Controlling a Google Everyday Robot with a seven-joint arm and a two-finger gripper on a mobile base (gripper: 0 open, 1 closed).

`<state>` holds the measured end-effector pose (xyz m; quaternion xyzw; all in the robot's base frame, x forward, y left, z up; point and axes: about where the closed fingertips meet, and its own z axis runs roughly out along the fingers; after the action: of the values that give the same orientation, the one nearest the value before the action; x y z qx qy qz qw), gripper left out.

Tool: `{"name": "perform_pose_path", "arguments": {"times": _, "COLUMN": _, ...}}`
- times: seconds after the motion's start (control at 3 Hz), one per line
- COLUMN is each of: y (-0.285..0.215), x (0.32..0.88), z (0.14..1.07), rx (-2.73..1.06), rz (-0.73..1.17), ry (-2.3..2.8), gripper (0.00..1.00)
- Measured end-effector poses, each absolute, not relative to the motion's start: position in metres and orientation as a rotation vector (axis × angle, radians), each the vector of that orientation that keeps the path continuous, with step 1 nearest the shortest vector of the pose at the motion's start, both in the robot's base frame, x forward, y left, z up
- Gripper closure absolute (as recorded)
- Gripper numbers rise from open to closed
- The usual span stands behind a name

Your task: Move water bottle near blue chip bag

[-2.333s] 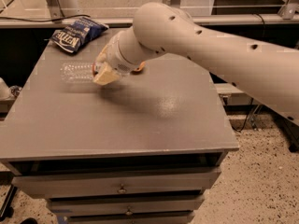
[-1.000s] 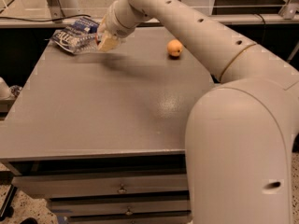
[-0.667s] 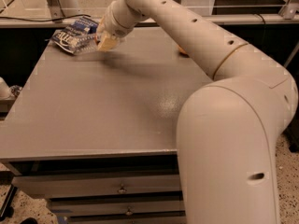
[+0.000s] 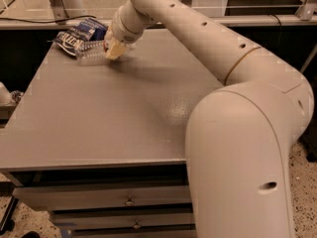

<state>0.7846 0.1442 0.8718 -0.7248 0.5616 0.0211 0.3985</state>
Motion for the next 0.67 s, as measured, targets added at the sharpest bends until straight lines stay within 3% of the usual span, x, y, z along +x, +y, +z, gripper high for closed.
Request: {"name": "perform_pose_path", "arguments": {"times": 0.67, "y": 0.146, "x": 0.7816, "z": 0.8604, "rx": -1.859, "rz": 0.072, "ry": 1.426, "gripper": 0.15}}
